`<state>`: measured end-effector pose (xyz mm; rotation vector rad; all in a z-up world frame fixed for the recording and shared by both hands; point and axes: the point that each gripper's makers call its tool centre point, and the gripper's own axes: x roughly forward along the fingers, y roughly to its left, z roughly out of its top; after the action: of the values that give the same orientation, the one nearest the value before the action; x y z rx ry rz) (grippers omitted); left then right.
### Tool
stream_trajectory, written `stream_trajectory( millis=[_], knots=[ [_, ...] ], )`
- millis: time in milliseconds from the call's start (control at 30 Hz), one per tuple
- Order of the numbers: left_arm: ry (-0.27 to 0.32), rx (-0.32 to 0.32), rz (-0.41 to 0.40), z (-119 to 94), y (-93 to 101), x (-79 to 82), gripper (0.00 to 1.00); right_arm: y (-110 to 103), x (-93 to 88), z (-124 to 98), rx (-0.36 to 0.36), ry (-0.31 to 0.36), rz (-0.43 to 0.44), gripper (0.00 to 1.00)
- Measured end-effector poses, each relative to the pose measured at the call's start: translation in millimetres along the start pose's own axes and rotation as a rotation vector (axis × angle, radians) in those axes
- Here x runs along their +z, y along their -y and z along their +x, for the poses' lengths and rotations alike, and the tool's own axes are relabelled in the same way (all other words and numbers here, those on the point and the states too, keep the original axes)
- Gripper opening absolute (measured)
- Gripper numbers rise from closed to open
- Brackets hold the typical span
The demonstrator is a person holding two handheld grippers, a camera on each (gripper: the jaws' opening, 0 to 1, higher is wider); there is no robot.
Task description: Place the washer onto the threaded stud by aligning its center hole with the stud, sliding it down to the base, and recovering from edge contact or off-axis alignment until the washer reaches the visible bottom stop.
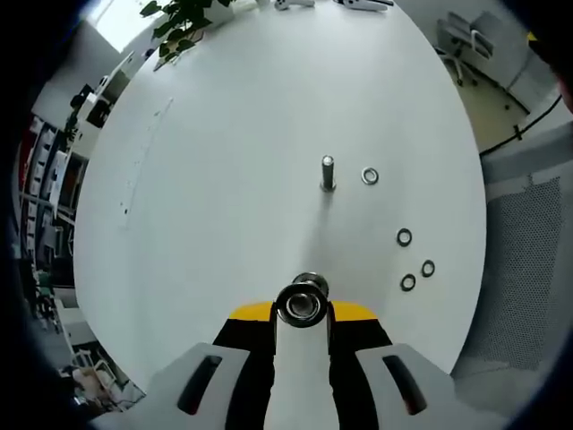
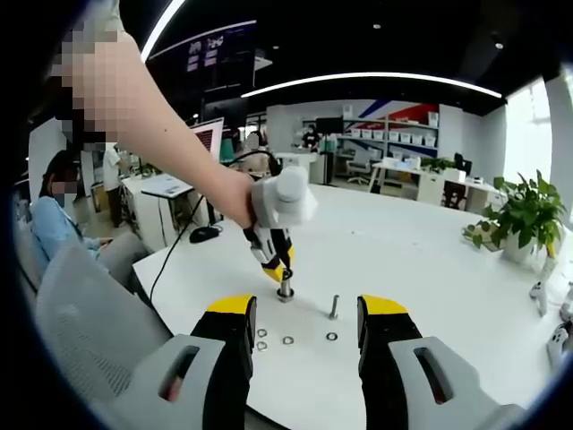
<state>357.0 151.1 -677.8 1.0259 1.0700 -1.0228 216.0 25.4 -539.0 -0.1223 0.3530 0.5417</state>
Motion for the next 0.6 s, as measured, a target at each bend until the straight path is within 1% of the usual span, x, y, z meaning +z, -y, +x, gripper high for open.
stream_trajectory(
  millis=[200,267,300,467,600],
  knots=[
    [0.001,0.003,0.001,2.5,-0.8,0.2,0.2,0.5,-0.4,-0.1,-0.004,-0.003,-0.001,0.48],
    [0.005,-0.005,-0.01,4.3,-0.5,0.8,0.2,0.5,-0.4,0.0,-0.005,-0.003,0.001,0.48],
    [-0.003,-0.013,-0.016,5.1,0.5,-0.2,0.2,0.6,-0.6,0.1,-0.006,-0.004,0.001,0.48],
    [-0.005,-0.009,-0.009,5.6,1.1,-0.3,0.2,0.8,-0.1,-0.1,-0.007,-0.003,0.002,0.48],
    [0.006,-0.001,-0.001,5.4,2.1,2.3,0.2,1.0,-0.7,0.3,-0.008,-0.005,0.0,0.48]
  ],
)
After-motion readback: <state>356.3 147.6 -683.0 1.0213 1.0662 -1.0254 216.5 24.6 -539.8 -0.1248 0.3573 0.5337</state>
